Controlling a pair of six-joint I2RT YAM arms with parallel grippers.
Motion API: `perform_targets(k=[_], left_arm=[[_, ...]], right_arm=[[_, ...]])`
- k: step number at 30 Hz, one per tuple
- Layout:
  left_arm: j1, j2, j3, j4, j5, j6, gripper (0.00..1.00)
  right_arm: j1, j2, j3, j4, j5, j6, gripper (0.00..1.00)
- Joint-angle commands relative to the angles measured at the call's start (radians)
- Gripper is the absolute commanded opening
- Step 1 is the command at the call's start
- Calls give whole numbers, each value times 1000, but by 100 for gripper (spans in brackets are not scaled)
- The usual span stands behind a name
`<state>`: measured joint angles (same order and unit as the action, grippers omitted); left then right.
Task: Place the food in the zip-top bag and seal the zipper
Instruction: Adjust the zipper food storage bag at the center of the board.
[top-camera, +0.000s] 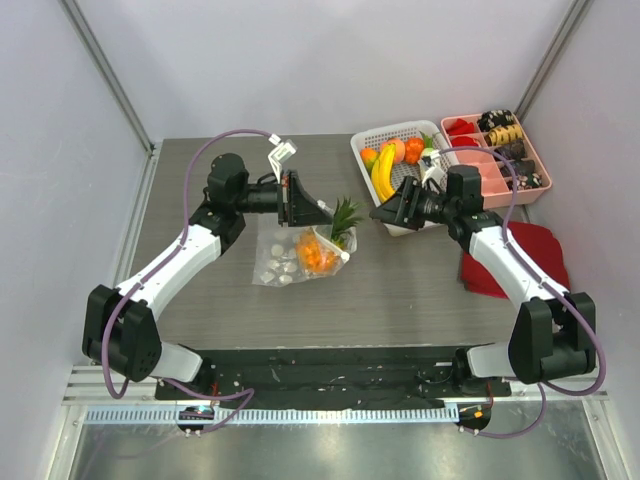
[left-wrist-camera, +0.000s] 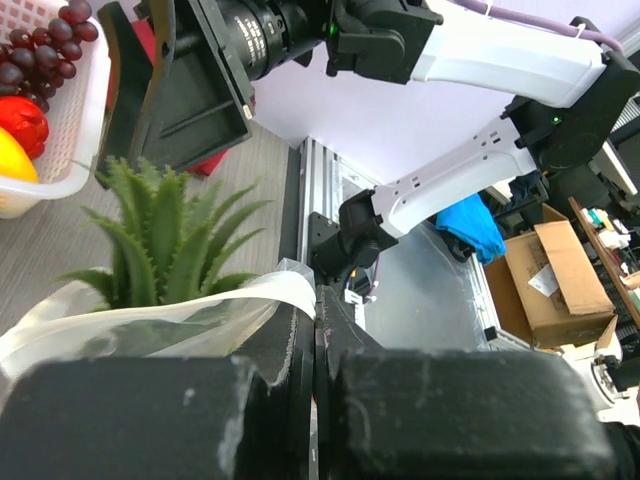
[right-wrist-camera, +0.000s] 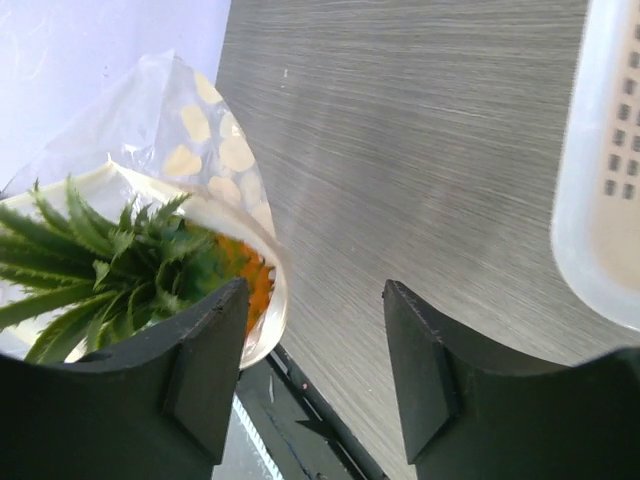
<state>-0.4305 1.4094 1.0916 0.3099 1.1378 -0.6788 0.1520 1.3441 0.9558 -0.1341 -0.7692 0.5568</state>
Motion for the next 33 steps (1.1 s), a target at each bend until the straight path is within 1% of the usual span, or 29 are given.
perform_targets(k=[1, 5, 8, 11, 13, 14, 15, 17, 18, 19, 21, 22, 23, 24, 25, 26, 28, 29, 33], left_arm=[[4, -26, 8, 93, 7, -41, 0], [4, -26, 7, 93, 8, -42, 0], [4, -21, 7, 97, 10, -48, 0], [4, -20, 8, 101, 5, -56, 0], [4, -23, 8, 101, 4, -62, 0], [4, -23, 8, 100, 0, -64, 0], [6, -23, 8, 92, -4, -65, 0], [10, -26, 10, 39, -21, -65, 0], [19, -24, 16, 6, -27, -59, 0], [24, -24, 25, -120, -36, -47, 0], [45, -18, 85, -303, -85, 10, 0], [50, -13, 115, -447, -117, 104, 0], [55, 0, 149, -668, -140, 154, 0], [58, 6, 207, -771, -182, 186, 0], [58, 14, 234, -849, -217, 223, 0], [58, 20, 260, -988, -257, 231, 0], [59, 33, 321, -1072, -271, 242, 0], [59, 33, 336, -1139, -283, 216, 0], [58, -9, 379, -1210, -291, 190, 0]], right_arm=[[43, -10, 15, 87, -38, 22, 64], [81, -11, -2, 83, 1, -46, 67], [93, 32, 15, 91, 7, -46, 67], [109, 67, 40, 94, 7, -51, 65], [125, 79, 44, 93, 1, -49, 60], [130, 79, 43, 93, -1, -52, 56], [135, 78, 41, 96, -5, -49, 44], [138, 61, 49, 97, -8, -47, 24], [139, 53, 54, 84, -7, -47, 8], [138, 40, 61, 67, -5, -51, 1], [136, -14, 73, 33, 2, -43, 1], [138, -34, 74, 27, 4, -32, 1], [139, -78, 70, 21, 5, -8, 1], [138, -98, 67, 21, 10, 14, 1], [141, -117, 64, 22, 11, 32, 1], [141, -132, 60, 21, 13, 67, 1], [156, -169, 55, 8, 19, 95, 1], [164, -180, 51, 1, 25, 110, 1], [221, -238, 66, -59, 51, 123, 1]])
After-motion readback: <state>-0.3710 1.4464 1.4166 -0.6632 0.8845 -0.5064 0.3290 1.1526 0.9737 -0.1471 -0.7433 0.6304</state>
